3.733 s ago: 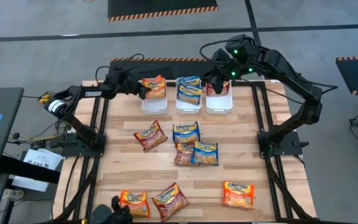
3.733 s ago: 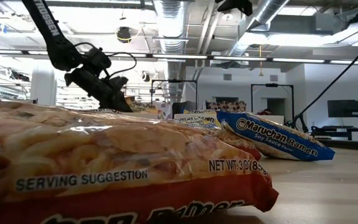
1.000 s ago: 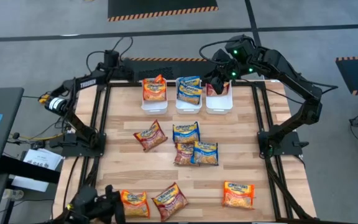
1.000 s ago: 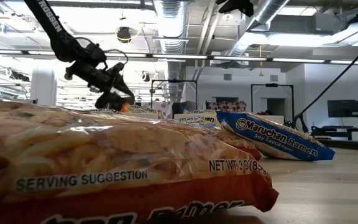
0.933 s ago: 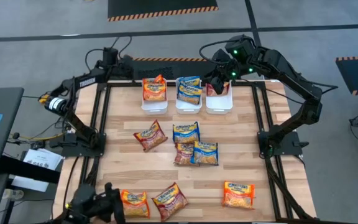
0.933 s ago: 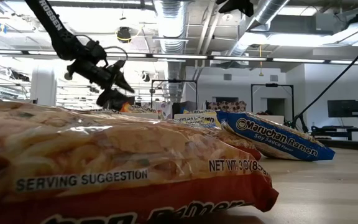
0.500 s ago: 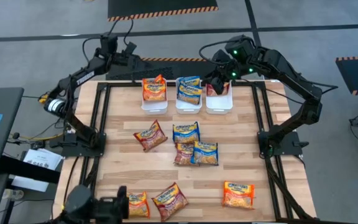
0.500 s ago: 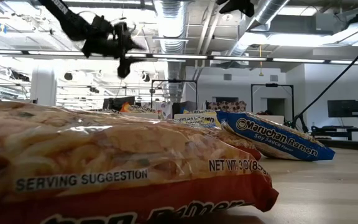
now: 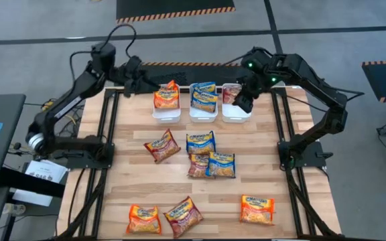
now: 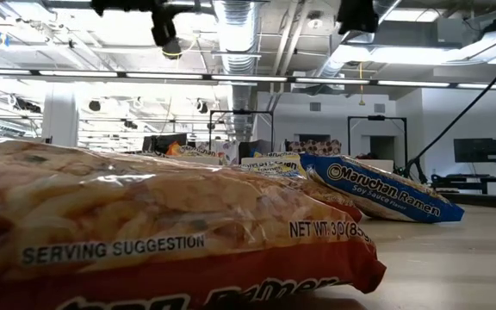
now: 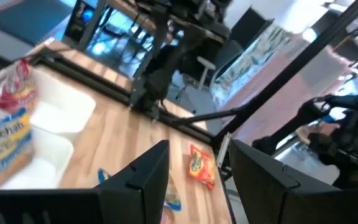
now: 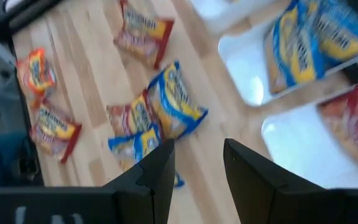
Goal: Sort Maruchan noodles
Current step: Put the middle orange noodle soup pack into the left white bin
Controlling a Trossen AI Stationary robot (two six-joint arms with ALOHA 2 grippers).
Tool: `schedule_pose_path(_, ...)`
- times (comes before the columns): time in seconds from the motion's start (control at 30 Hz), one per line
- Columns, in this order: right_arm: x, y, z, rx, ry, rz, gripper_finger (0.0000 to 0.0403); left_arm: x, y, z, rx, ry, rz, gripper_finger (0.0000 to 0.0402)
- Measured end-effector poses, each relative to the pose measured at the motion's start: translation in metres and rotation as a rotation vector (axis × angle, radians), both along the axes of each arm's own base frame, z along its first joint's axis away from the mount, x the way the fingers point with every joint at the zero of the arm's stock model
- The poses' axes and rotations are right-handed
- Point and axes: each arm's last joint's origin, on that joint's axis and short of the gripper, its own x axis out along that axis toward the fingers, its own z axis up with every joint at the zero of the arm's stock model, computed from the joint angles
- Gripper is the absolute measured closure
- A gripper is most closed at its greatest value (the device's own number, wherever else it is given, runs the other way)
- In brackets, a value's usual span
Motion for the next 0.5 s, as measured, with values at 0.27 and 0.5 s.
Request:
schedule_pose_path(0.27, -0.001, 0.026, -0.046, 0.123, 0.175, 0.033, 0.0239, -0.017, -0.063, 0.004, 0.045, 0.15, 0.099, 0.0246)
schedule_pose_path(0.5, 0.009, 0.055, -0.08, 0.253, 0.153, 0.027, 0.0239, -0.019, -0.09, 0.003, 0.038, 0.217, 0.083, 0.0246)
